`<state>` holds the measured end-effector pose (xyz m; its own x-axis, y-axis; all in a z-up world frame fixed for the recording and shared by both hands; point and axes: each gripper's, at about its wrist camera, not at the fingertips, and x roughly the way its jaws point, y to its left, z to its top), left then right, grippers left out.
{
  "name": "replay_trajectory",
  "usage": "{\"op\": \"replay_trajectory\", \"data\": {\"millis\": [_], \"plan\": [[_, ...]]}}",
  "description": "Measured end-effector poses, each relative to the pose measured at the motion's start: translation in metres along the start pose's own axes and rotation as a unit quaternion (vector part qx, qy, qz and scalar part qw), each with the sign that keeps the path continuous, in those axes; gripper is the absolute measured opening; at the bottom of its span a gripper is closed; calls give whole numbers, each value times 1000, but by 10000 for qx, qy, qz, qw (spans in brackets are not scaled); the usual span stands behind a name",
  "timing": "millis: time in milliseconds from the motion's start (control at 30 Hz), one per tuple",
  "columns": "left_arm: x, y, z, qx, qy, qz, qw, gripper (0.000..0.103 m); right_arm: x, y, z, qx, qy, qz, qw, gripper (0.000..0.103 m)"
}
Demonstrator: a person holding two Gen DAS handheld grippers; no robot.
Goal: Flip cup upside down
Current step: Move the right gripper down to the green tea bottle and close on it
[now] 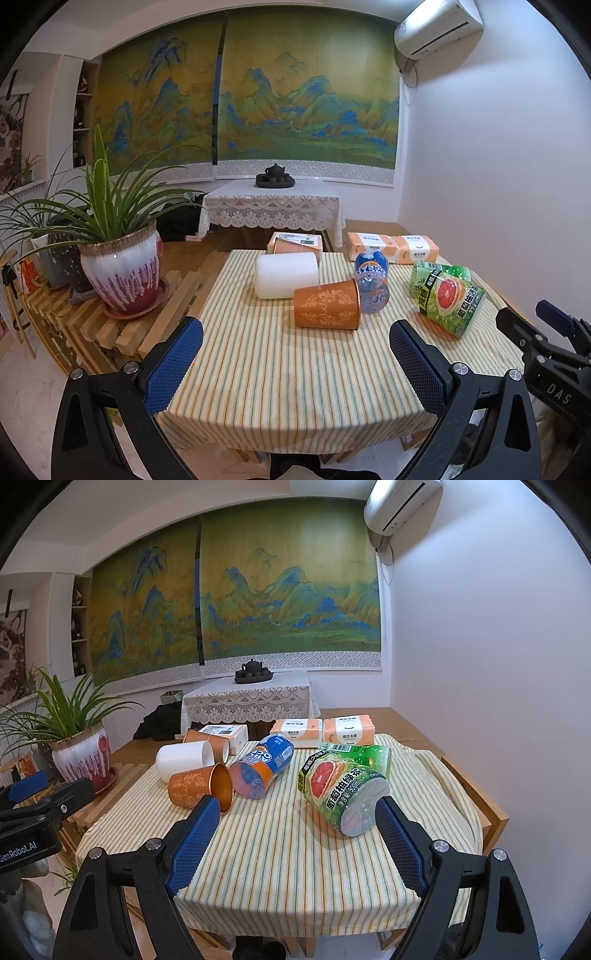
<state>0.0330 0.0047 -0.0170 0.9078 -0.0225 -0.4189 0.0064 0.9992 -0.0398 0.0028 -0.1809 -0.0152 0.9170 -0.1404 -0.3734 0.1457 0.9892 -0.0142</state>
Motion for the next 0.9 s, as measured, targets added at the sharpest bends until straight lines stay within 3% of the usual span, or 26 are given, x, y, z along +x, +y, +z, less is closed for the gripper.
{"op": "replay_trajectory", "data": {"millis": [467, 633, 900], "plan": [[32, -8, -4, 103, 268, -29, 9996, 102, 33, -54, 33, -119, 317, 326, 9989, 83], [41, -12, -7, 157, 356, -60, 9992, 102, 58, -75, 47, -387, 606, 553, 9959, 83], [53, -10, -5, 193, 445, 64, 9988, 102, 130, -121, 80, -811, 1421, 866, 9827, 81]]}}
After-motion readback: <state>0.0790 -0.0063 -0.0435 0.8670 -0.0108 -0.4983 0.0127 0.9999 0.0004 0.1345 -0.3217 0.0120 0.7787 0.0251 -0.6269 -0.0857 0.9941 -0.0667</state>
